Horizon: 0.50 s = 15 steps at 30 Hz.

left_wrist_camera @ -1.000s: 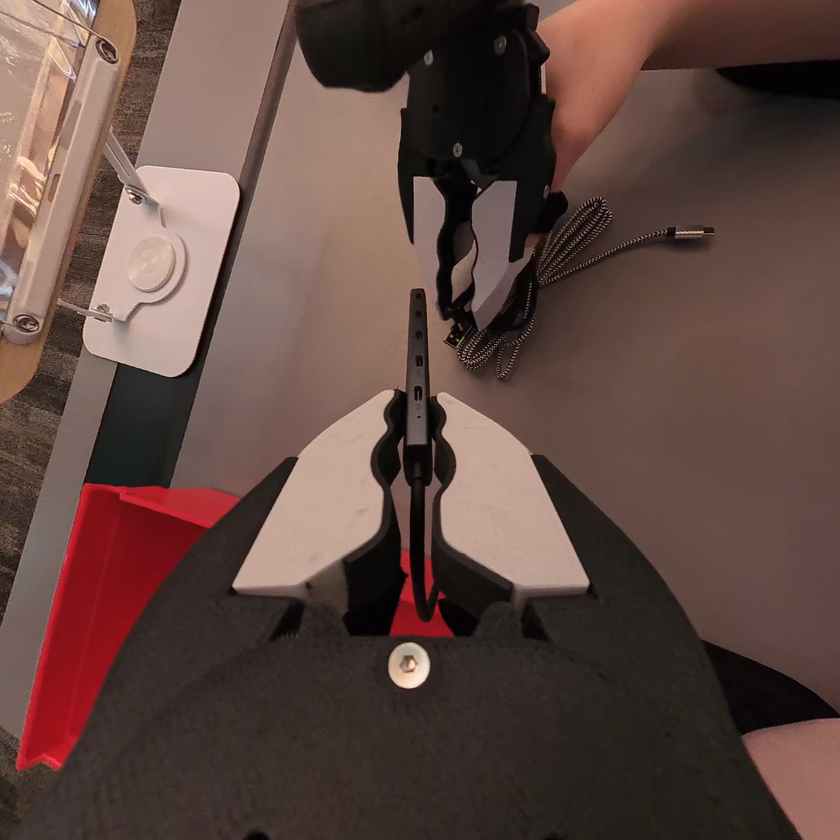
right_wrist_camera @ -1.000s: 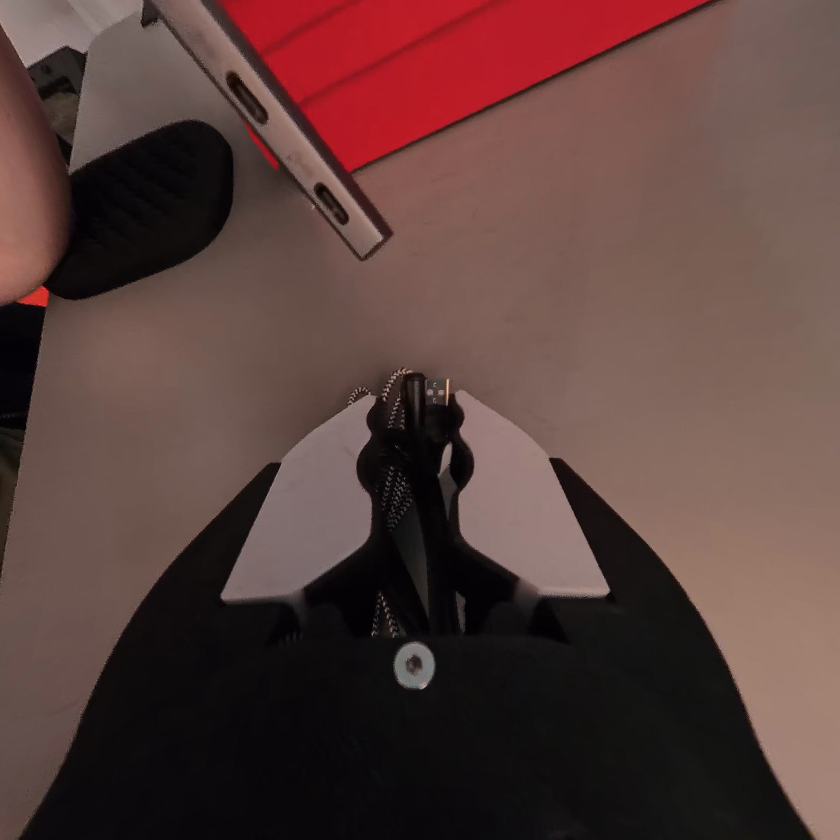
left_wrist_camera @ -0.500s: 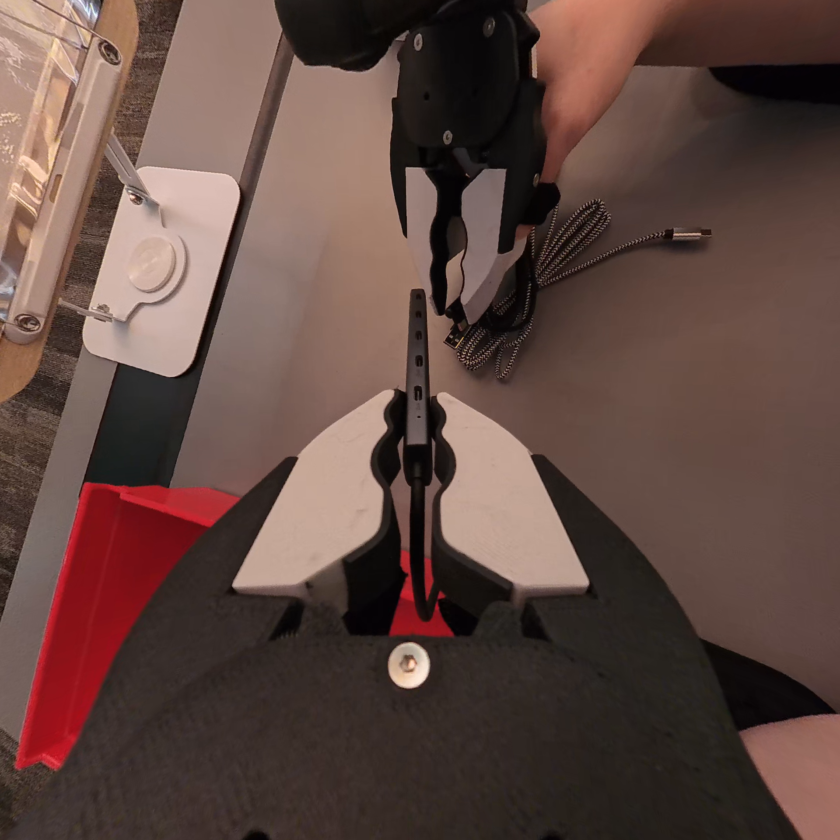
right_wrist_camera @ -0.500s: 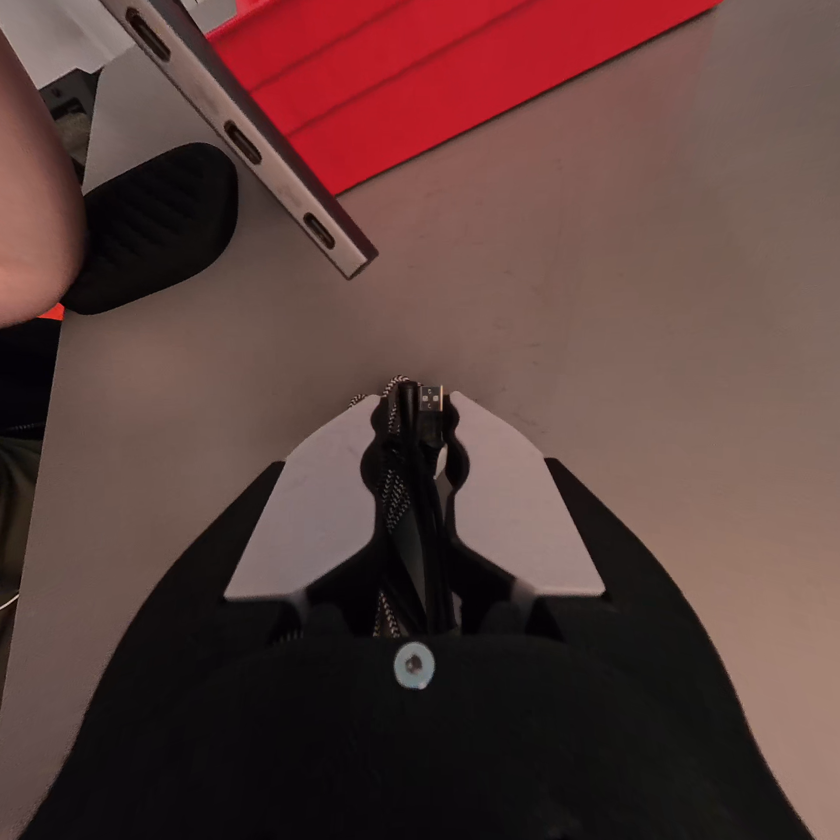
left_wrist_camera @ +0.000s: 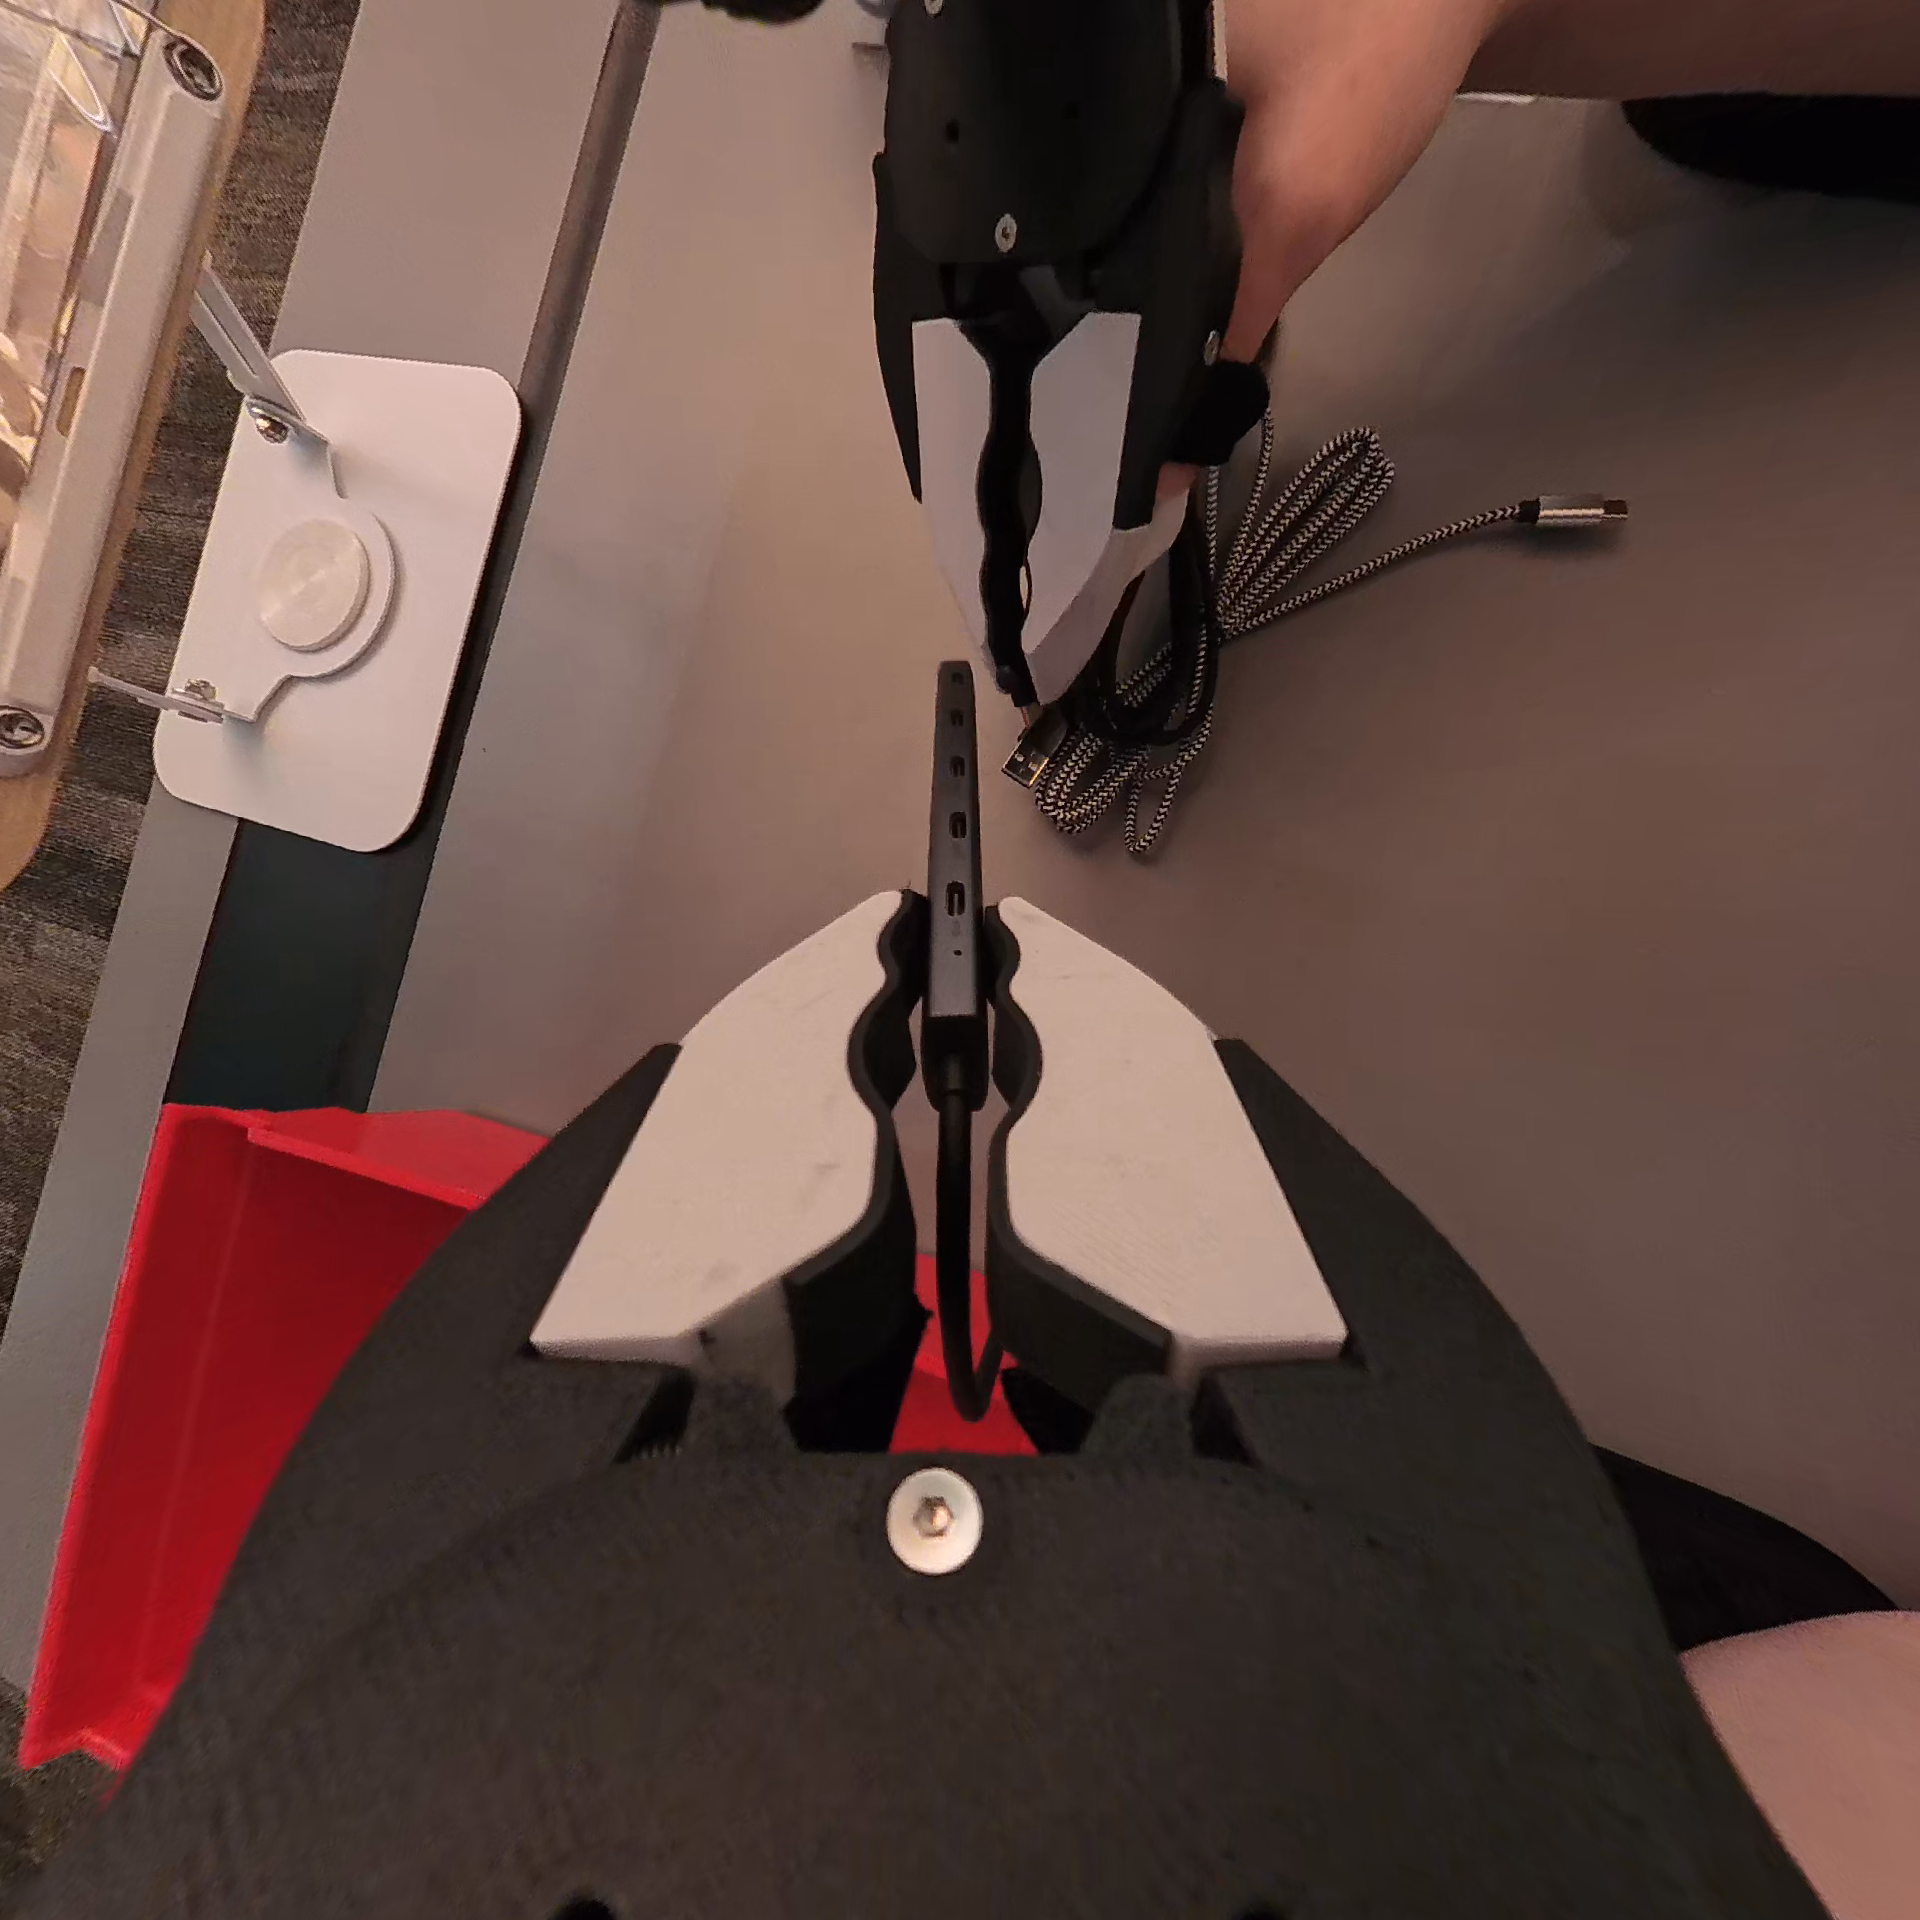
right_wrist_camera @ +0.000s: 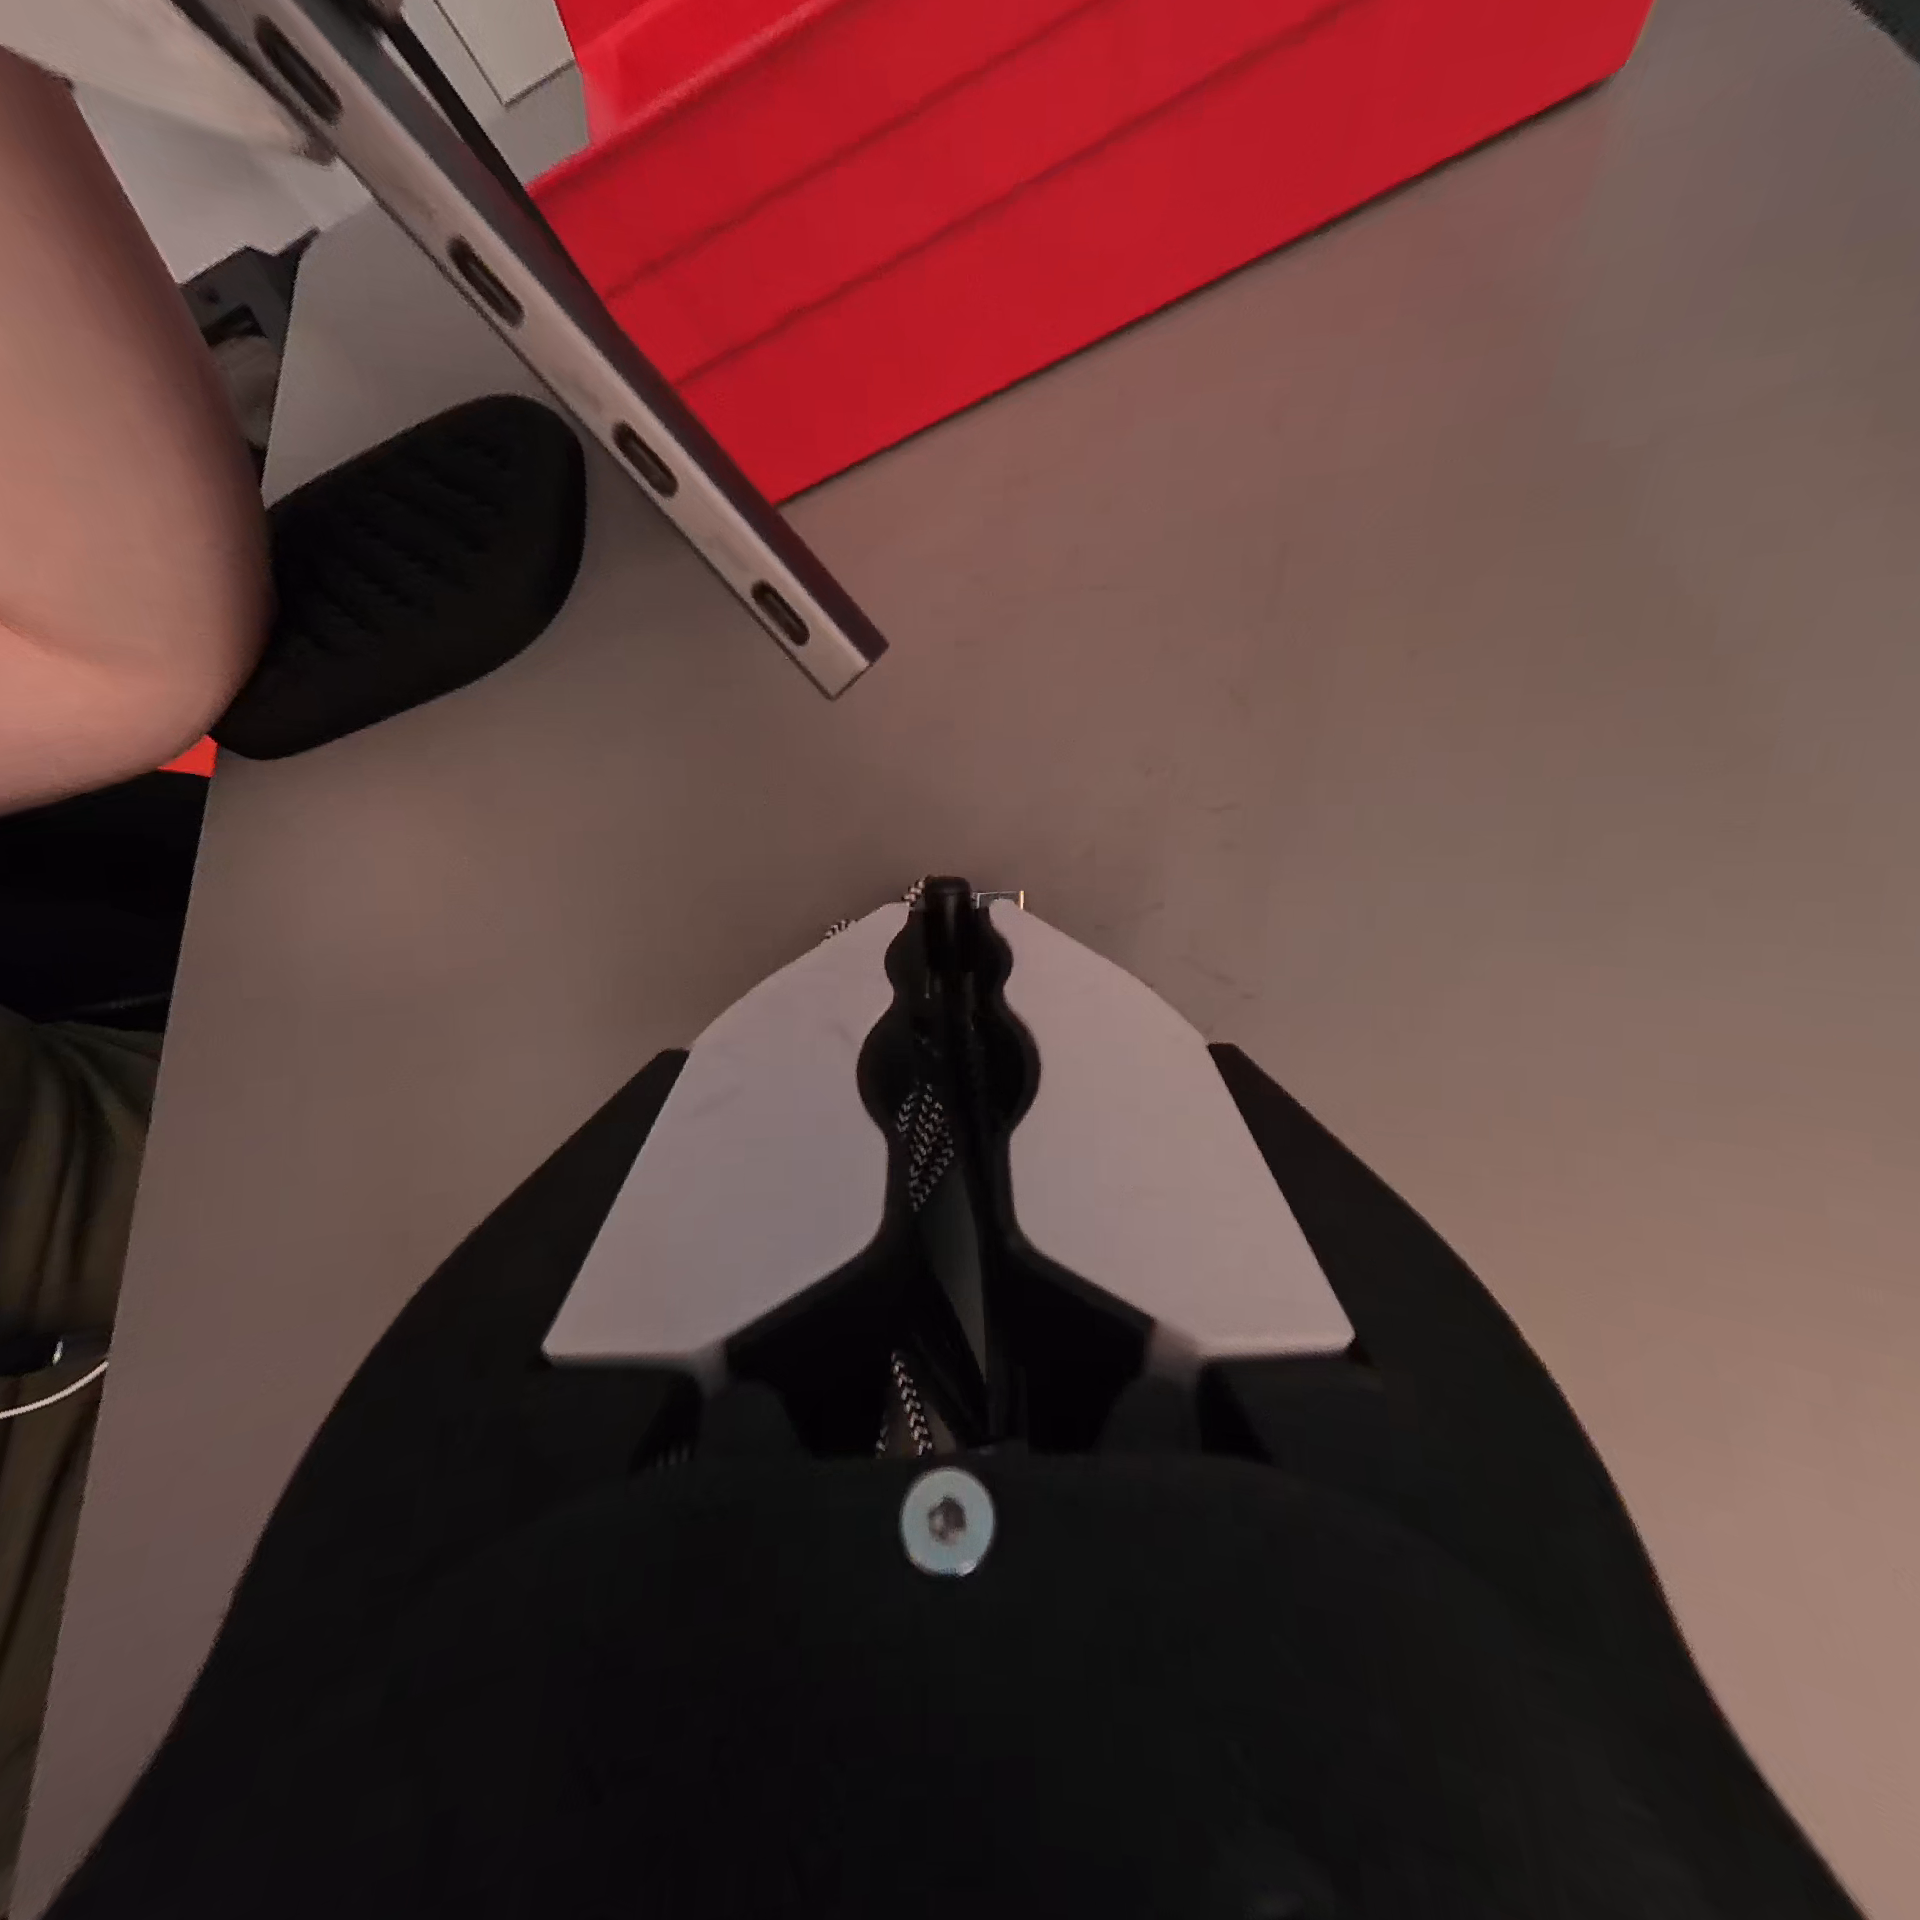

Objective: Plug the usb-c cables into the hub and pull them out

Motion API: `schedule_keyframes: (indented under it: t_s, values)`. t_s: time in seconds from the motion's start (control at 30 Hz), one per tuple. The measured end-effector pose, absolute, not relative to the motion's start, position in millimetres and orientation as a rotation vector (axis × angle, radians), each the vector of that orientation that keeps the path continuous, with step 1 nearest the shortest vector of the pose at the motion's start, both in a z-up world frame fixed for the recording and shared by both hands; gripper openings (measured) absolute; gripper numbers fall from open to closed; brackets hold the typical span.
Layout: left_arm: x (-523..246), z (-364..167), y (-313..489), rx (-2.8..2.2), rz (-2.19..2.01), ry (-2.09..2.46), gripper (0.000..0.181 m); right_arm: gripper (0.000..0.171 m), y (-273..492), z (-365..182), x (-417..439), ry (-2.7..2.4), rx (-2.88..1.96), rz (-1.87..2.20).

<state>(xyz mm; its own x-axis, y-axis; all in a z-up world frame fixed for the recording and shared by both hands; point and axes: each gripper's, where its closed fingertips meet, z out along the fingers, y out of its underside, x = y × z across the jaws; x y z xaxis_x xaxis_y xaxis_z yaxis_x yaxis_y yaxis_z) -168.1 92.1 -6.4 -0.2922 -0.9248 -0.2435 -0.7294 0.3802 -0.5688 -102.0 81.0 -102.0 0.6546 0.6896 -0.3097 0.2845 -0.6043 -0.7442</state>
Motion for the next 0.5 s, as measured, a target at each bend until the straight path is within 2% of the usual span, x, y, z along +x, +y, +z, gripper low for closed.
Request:
schedule_keyframes:
  t_s: [0.5]
  values:
    - [-167.5, -9.6, 91.2, -1.424, -0.471, 2.123, 0.009, 0.017, 82.7, -104.7, -102.5, -0.738, -2.212, 0.777]
